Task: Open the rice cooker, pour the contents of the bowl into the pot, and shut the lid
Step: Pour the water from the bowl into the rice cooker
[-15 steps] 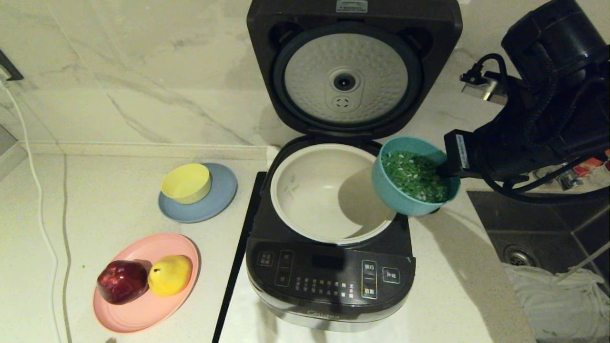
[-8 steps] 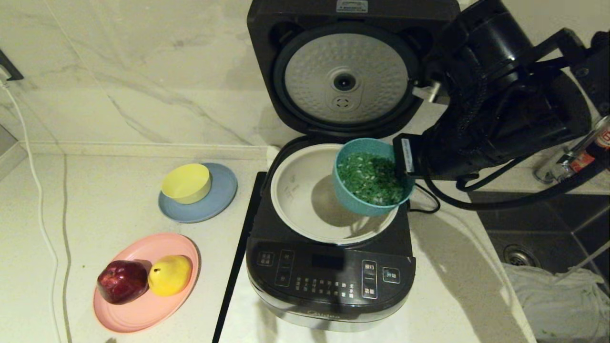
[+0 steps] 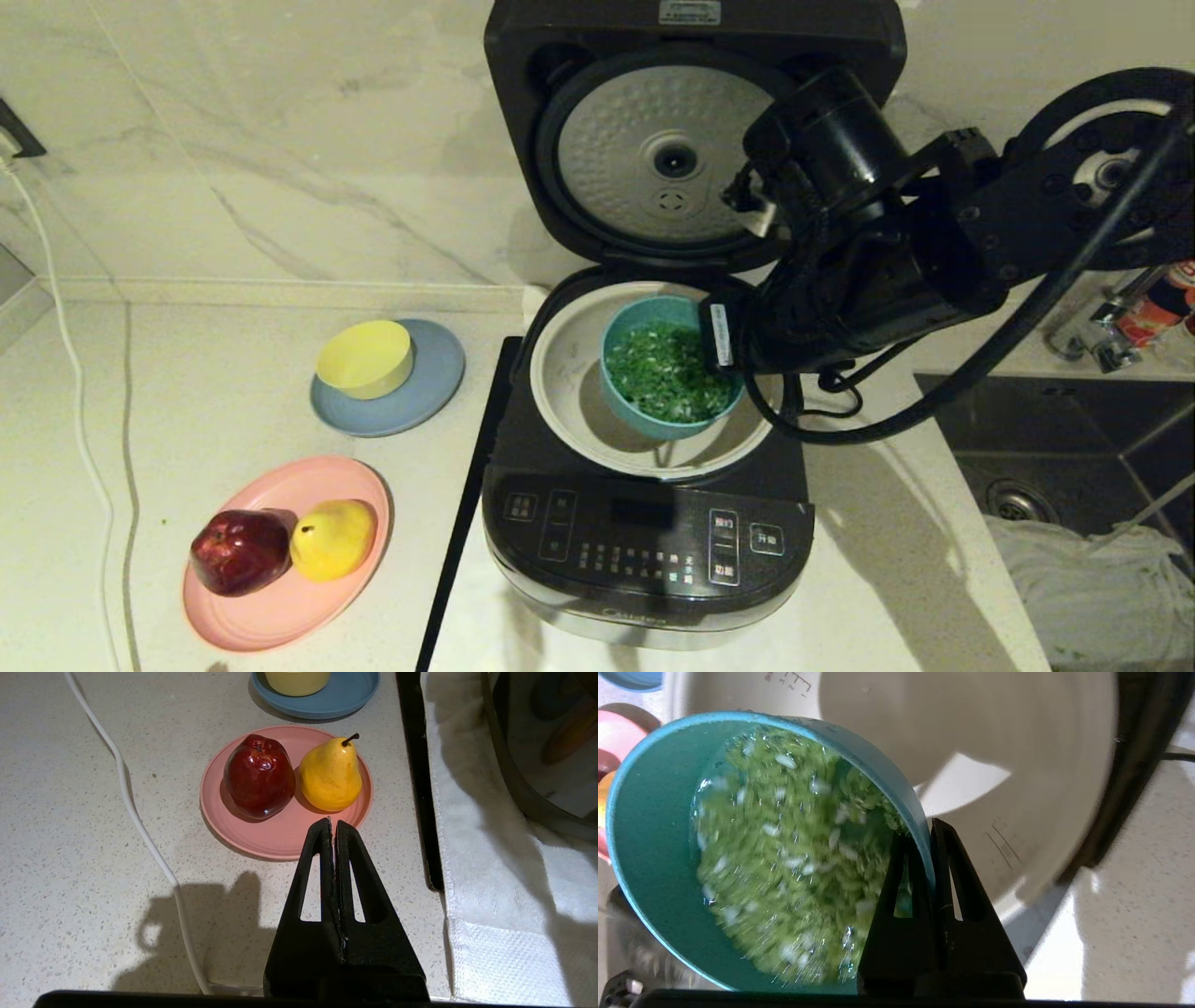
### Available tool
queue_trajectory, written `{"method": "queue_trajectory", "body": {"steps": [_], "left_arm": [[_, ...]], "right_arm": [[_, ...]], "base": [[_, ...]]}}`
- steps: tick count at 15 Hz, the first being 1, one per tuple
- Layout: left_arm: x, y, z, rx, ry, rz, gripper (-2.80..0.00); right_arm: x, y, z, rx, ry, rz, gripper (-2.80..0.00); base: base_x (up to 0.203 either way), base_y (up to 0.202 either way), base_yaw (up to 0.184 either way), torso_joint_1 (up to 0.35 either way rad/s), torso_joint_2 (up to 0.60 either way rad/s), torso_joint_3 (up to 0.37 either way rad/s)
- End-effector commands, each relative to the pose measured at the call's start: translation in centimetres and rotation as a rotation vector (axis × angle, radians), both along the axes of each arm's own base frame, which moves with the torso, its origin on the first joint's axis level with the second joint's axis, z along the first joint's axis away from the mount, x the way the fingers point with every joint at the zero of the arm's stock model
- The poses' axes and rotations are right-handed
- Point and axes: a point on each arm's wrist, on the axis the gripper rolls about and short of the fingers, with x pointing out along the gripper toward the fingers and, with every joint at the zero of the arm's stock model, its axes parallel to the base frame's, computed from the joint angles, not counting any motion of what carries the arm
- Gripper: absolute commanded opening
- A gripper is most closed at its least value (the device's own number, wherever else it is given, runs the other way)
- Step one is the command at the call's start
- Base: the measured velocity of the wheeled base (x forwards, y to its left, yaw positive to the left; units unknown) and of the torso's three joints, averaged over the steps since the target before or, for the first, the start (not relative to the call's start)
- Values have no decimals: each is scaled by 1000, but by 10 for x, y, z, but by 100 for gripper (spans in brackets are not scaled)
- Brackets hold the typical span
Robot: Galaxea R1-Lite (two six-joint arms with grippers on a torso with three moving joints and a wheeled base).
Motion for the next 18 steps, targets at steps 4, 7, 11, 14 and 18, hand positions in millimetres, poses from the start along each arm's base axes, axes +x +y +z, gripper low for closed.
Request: {"method": "queue_trajectory", "body": {"steps": [4,7,11,14,18], "left_arm": [[0,0,0,0,-1,0,-280],[0,0,0,0,-1,0,-280],[0,0,0,0,-1,0,-280],[0,0,0,0,-1,0,-280],[0,0,0,0,-1,0,-280]], "right_arm": [[16,16,-21,-24,0,-19,-280],[18,19,-22,-6,-12,-34,-280],[17,17,-16,-10,-79,-123,-280],[15,27,-22,5,-177,-184,-280],[15,38,-34,19,-318,-253,-280]], "base": [[0,0,0,0,0,0],[0,0,0,0,0,0],[0,0,0,0,0,0],[0,0,0,0,0,0],[0,0,0,0,0,0]]}}
